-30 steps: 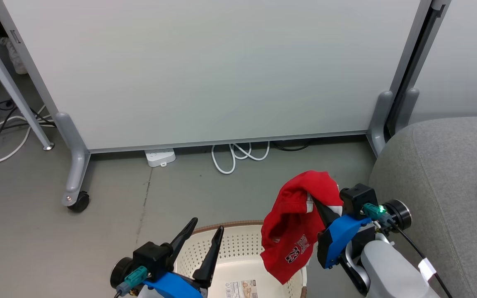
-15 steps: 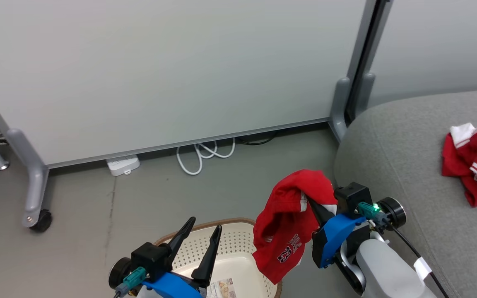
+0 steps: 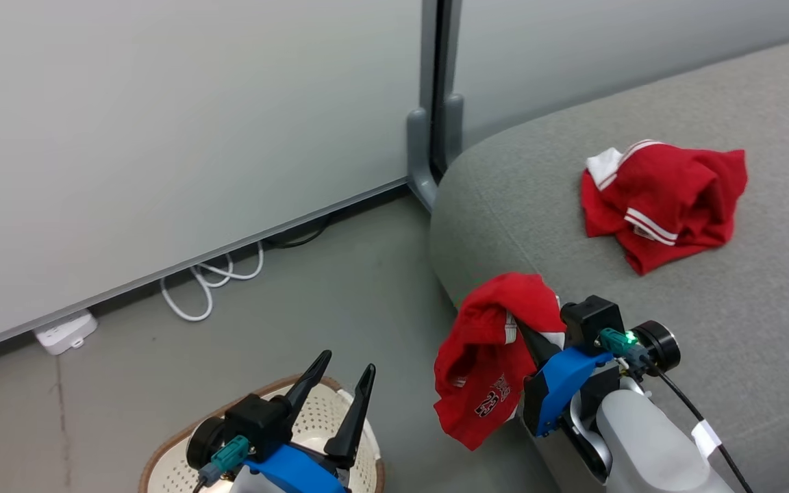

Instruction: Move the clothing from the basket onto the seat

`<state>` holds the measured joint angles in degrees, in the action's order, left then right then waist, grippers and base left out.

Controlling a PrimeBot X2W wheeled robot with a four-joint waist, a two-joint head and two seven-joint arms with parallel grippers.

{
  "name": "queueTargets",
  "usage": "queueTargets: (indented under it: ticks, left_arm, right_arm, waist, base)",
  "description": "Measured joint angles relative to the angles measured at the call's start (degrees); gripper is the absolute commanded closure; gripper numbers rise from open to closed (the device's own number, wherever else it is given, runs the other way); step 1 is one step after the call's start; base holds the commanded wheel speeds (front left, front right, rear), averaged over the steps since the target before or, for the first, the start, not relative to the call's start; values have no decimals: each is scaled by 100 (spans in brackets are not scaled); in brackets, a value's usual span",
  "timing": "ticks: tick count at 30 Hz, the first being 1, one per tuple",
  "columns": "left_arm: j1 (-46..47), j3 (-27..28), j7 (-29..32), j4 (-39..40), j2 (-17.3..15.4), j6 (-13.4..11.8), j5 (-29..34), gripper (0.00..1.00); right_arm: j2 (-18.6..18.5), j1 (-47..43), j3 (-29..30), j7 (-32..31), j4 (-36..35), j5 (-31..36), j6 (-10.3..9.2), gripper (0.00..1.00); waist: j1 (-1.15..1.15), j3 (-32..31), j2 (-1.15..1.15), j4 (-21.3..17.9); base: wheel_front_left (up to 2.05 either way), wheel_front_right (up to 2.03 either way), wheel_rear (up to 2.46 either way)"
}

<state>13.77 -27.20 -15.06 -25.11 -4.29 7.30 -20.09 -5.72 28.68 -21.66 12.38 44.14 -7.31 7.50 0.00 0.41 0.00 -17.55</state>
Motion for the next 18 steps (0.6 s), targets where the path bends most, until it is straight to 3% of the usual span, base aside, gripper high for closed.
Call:
queueTargets:
  ticks: [9, 18]
  left_arm:
    - [14, -53, 0, -8, -5, 1, 14, 0]
    - [28, -98, 0, -1, -10, 2, 7, 0]
  right_arm:
    - [9, -12, 44, -2, -48, 19, 0, 100]
    - [3, -42, 71, -2, -96, 19, 1, 100]
  waist:
    - [0, 51, 0, -781]
    - [0, 150, 0, -1050]
  base:
    - [0, 0, 0]
    - [0, 0, 0]
